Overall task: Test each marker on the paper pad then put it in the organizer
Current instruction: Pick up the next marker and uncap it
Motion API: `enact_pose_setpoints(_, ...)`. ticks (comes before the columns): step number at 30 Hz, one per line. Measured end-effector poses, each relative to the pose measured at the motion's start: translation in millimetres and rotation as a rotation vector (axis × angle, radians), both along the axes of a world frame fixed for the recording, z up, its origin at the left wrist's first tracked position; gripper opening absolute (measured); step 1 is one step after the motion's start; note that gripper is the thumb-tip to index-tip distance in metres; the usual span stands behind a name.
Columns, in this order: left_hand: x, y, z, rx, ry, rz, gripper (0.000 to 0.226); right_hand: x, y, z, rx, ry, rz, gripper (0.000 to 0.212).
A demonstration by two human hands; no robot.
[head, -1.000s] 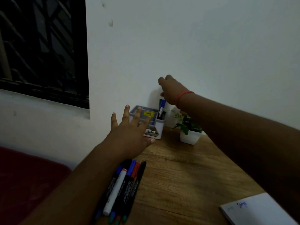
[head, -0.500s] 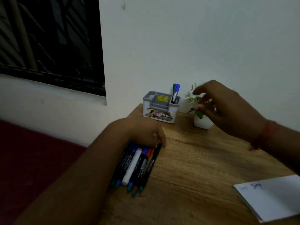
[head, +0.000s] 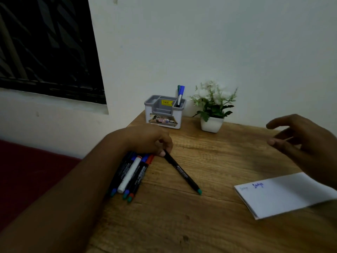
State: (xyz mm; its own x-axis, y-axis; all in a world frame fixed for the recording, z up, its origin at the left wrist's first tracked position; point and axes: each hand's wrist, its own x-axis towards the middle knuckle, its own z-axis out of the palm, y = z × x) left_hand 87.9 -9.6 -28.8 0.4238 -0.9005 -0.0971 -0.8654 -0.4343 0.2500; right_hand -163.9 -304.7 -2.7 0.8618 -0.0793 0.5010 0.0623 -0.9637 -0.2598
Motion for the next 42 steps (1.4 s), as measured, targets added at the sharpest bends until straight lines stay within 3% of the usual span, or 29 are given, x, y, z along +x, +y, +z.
enact_pose_setpoints(12, -56.6, -48.2, 18.1, -0.442, 0.157, -0.020, 0.018, -22.6, -9.2, -45.2, -0.092, 0.118, 0.067, 0.041)
enact_pose_setpoints(16, -81.9, -101.7, 21.6, -0.382, 0.197, -0.125, 0.017, -23.6, -9.2, -44.9, 0.077, 0.043, 0.133, 0.042)
enact_pose_setpoints(19, -92.7, -137.6, 17.5, -0.344, 0.229, -0.173, 0.024, -26.5, -15.6, -50.5, 0.167, -0.048, 0.186, 0.032)
enact_pose_setpoints(26, -108.9, -183.6, -11.1, -0.488, 0.448, -0.182, 0.011, -23.5, -27.9, -55.1, 0.321, -0.215, 0.123, 0.007)
enact_pose_setpoints(33, -105.5, -195.3, -34.6, -0.515, 0.556, -0.126, 0.042, -18.4, -30.0, -58.2, 0.488, -0.230, 0.106, 0.008)
enact_pose_setpoints(37, -101.8, -195.6, -36.2, -0.450, 0.556, -0.131, 0.044, -19.9, -25.2, -55.4, 0.425, -0.250, 0.116, 0.009)
enact_pose_setpoints(42, -86.5, -189.4, -31.5, -0.534, 0.468, 0.138, 0.036, -38.3, -25.2, -42.5, 0.337, -0.401, 0.046, 0.012)
